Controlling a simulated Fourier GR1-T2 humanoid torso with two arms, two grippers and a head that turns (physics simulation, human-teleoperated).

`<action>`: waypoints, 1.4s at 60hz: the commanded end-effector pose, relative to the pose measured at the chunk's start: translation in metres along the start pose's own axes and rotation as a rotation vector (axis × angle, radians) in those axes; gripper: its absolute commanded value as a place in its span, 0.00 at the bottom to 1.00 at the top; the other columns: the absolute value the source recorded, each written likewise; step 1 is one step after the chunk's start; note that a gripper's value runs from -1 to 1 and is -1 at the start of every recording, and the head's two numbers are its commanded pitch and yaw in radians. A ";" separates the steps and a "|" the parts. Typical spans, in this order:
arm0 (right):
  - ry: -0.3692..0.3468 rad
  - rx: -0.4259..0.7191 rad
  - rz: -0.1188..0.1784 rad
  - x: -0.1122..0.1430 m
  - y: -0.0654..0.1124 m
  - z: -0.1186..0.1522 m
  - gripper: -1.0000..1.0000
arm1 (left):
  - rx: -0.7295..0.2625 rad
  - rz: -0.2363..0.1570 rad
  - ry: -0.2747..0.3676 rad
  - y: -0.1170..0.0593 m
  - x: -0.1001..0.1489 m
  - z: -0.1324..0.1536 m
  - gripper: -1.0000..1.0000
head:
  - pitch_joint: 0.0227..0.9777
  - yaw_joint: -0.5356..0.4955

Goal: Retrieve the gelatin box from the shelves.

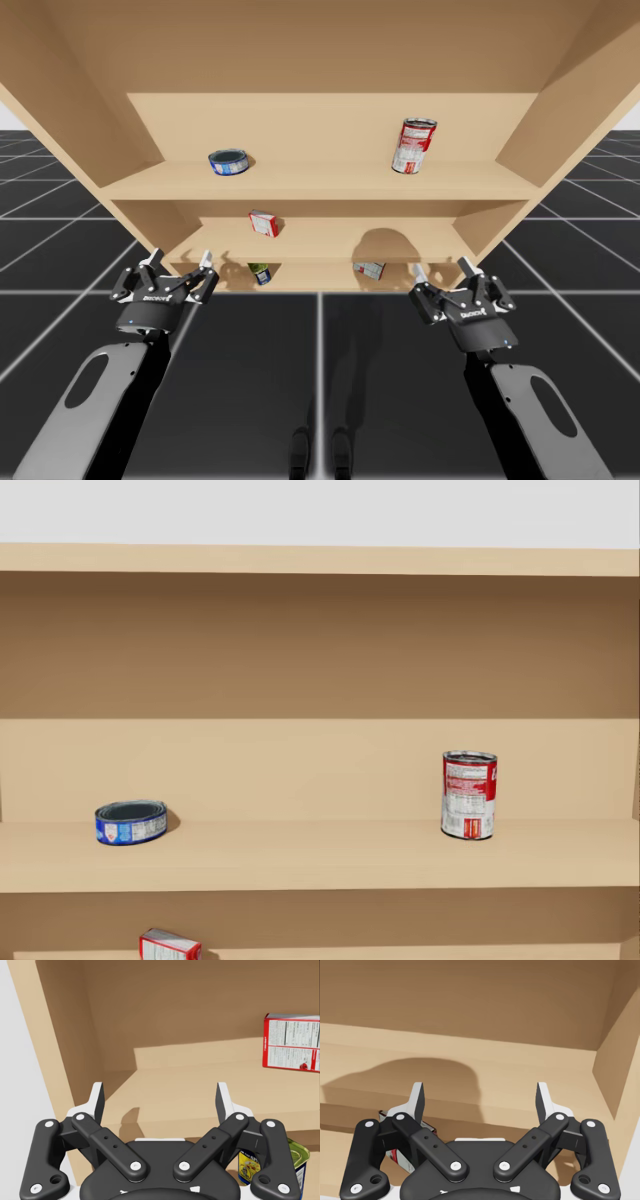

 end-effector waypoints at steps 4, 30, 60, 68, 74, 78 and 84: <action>0.003 -0.019 -0.014 0.000 0.001 0.002 0.00 | -0.003 -0.004 0.002 0.000 0.000 0.000 0.00 | 0.10 0.49; 0.032 -0.005 -0.006 0.002 -0.004 -0.001 0.00 | -0.002 -0.017 0.003 -0.001 -0.001 0.000 0.00 | 0.29 0.49; 0.042 -0.005 0.011 0.002 -0.004 -0.001 0.00 | -0.012 -0.024 0.008 -0.002 -0.001 0.000 0.00 | 0.53 0.72; 0.043 -0.007 0.012 0.002 -0.003 -0.001 0.00 | -0.017 -0.013 0.001 -0.003 0.001 0.002 0.00 | 0.54 0.73; 0.044 -0.009 0.012 0.001 -0.003 -0.001 0.00 | -0.043 0.022 -0.004 -0.009 0.008 0.006 0.00 | 0.54 0.73; 0.045 -0.013 0.013 0.002 -0.003 -0.001 0.00 | -0.077 0.049 -0.004 -0.015 0.017 0.011 0.00 | 0.54 0.73; 0.044 -0.020 0.010 0.002 -0.003 -0.001 0.00 | -0.116 0.066 -0.003 -0.023 0.029 0.016 0.00 | 0.54 0.73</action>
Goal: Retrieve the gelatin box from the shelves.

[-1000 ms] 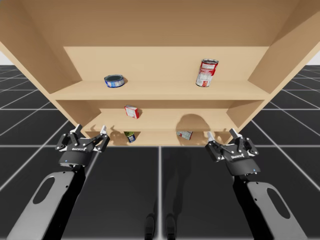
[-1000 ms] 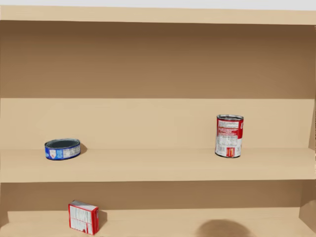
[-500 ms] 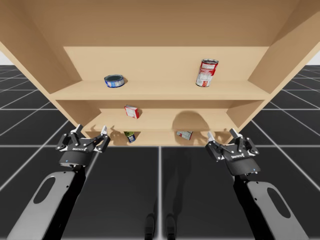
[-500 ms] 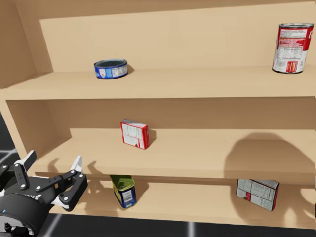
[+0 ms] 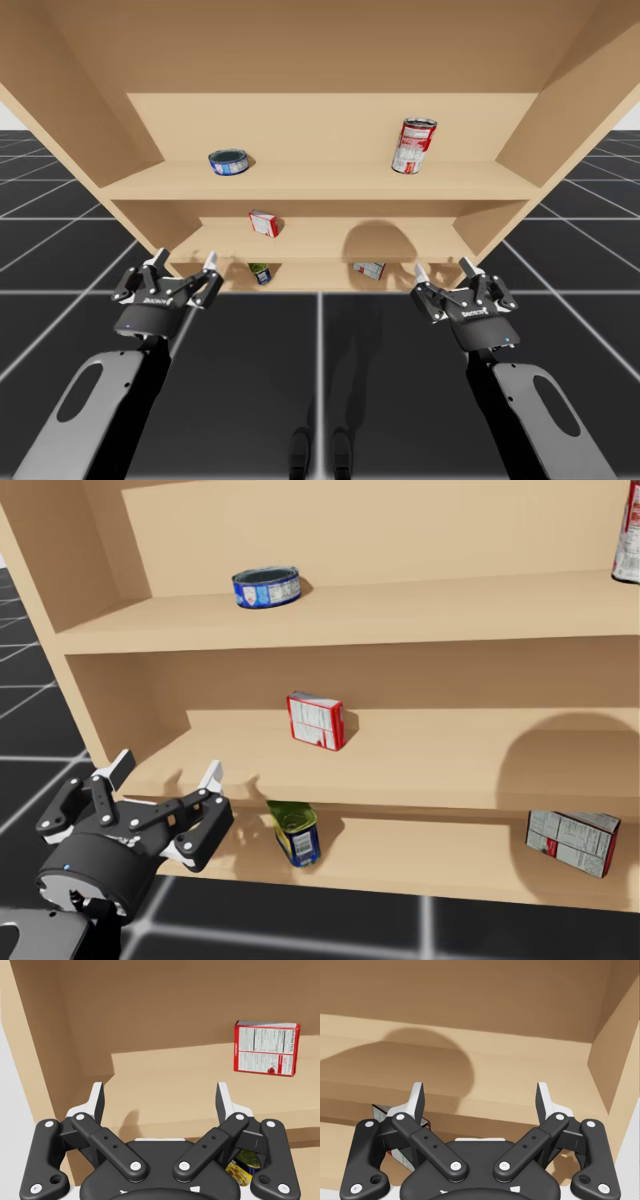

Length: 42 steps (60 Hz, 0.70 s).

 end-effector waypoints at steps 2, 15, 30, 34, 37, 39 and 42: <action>0.000 -0.009 -0.002 0.000 -0.001 0.000 0.00 | -0.063 0.039 0.000 -0.017 0.019 0.008 0.00 | 0.54 0.73; 0.003 -0.012 -0.002 -0.001 -0.001 0.000 0.00 | -0.155 0.049 0.025 -0.039 0.036 0.010 0.00 | 0.54 0.72; -0.002 -0.014 -0.004 0.000 -0.001 0.000 0.00 | -0.221 0.094 0.041 -0.058 0.043 -0.008 0.00 | 0.54 0.72; -0.003 -0.015 -0.006 0.000 -0.001 0.000 0.00 | -0.235 0.102 0.045 -0.064 0.047 -0.016 0.00 | 0.54 0.72; -0.003 -0.015 -0.006 0.000 -0.001 0.000 0.00 | -0.238 0.103 0.044 -0.067 0.049 -0.020 0.00 | 0.54 0.72; -0.003 -0.014 -0.005 0.000 -0.001 0.000 0.00 | -0.244 0.103 0.049 -0.070 0.051 -0.025 0.00 | 0.53 0.72; -0.004 -0.015 -0.006 0.000 -0.001 0.000 0.00 | -0.241 0.100 0.052 -0.073 0.051 -0.031 0.00 | 0.53 0.72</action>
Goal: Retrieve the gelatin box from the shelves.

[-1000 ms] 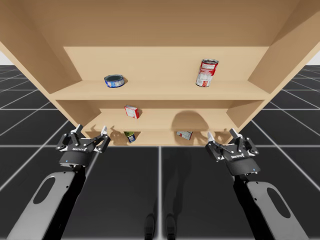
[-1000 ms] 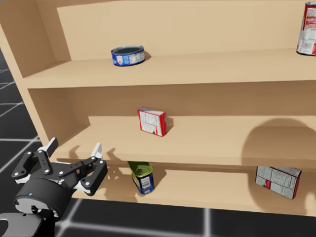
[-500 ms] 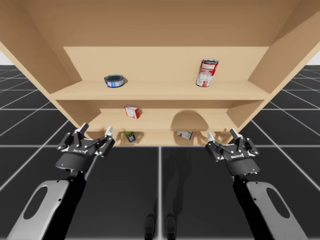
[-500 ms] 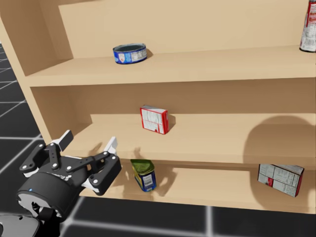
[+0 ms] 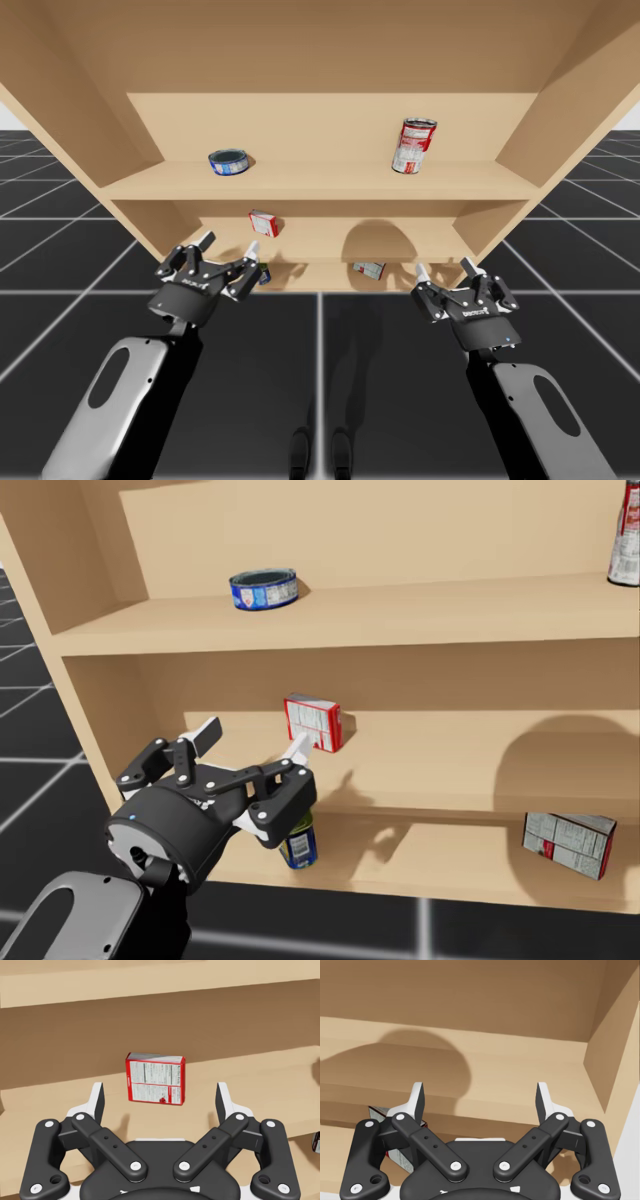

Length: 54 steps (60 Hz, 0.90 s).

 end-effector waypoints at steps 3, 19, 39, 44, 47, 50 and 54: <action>-0.002 -0.002 -0.002 0.000 -0.001 0.000 0.00 | -0.020 0.006 0.009 -0.013 0.006 -0.022 0.00 | 0.53 0.72; -0.010 -0.007 -0.007 0.003 -0.002 0.000 0.00 | 0.003 -0.002 0.040 -0.018 0.002 -0.057 0.00 | 0.53 0.71; -0.014 -0.013 -0.008 0.004 -0.004 0.001 0.00 | 0.032 0.027 0.115 -0.013 -0.009 -0.102 0.00 | 0.52 0.70; -0.014 -0.014 -0.009 0.004 -0.005 0.001 0.00 | 0.049 0.032 0.121 -0.009 -0.011 -0.109 0.00 | 0.52 0.70; -0.015 -0.014 -0.008 0.004 -0.005 0.001 0.00 | 0.054 0.034 0.126 -0.008 -0.011 -0.113 0.00 | 0.52 0.69; -0.013 -0.014 -0.009 0.004 -0.005 0.002 0.00 | 0.063 0.030 0.127 -0.007 -0.012 -0.116 0.00 | 0.52 0.69; -0.013 -0.014 -0.010 0.004 -0.006 0.002 0.00 | 0.068 0.032 0.135 -0.005 -0.014 -0.120 0.00 | 0.52 0.69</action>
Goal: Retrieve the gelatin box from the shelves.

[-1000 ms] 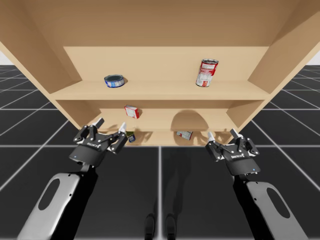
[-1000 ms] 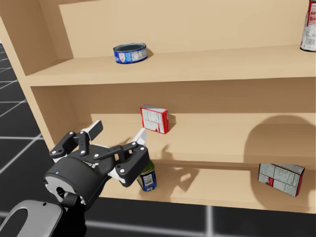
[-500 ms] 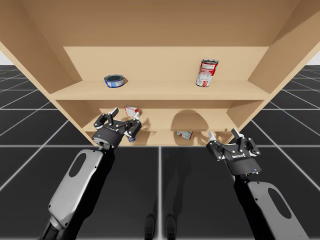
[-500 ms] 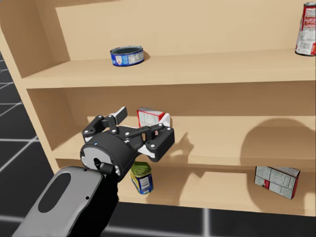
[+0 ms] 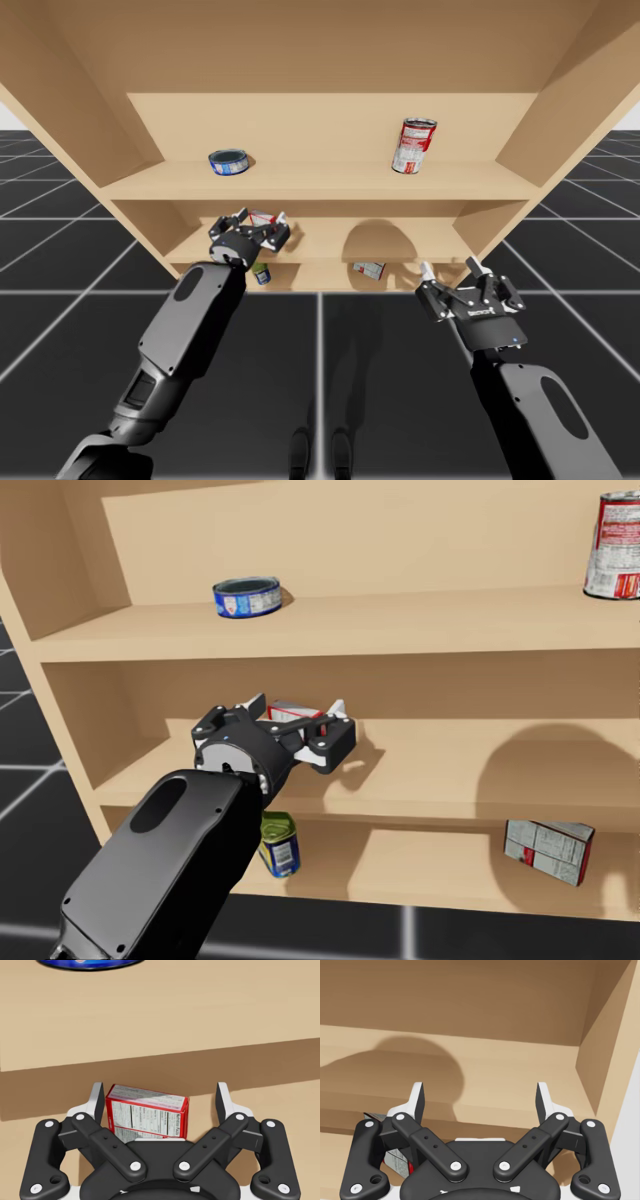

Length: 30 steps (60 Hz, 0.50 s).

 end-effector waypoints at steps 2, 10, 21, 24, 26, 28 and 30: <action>0.001 -0.001 -0.002 0.000 -0.001 0.000 0.00 | 0.027 0.006 0.023 0.006 -0.005 -0.016 0.00 | 0.52 0.69; 0.003 0.000 -0.001 0.000 -0.001 0.000 0.00 | 0.033 0.006 0.040 0.006 -0.011 -0.021 0.00 | 0.52 0.68; 0.007 0.002 -0.001 -0.001 -0.002 0.000 0.00 | 0.032 0.007 0.074 0.005 -0.019 -0.024 0.00 | 0.52 0.68; 0.006 0.002 -0.002 -0.001 -0.002 0.000 0.00 | 0.029 0.009 0.075 0.004 -0.019 -0.025 0.00 | 0.52 0.68; 0.005 0.002 -0.002 0.000 -0.002 0.000 0.00 | 0.030 0.006 0.074 0.004 -0.019 -0.025 0.00 | 0.51 0.68; 0.005 0.002 -0.002 -0.001 -0.002 0.000 0.00 | 0.030 0.008 0.072 0.004 -0.019 -0.025 0.00 | 0.51 0.68; 0.006 0.002 -0.002 -0.001 -0.002 0.000 0.00 | 0.029 0.011 0.069 0.004 -0.018 -0.025 0.00 | 0.51 0.68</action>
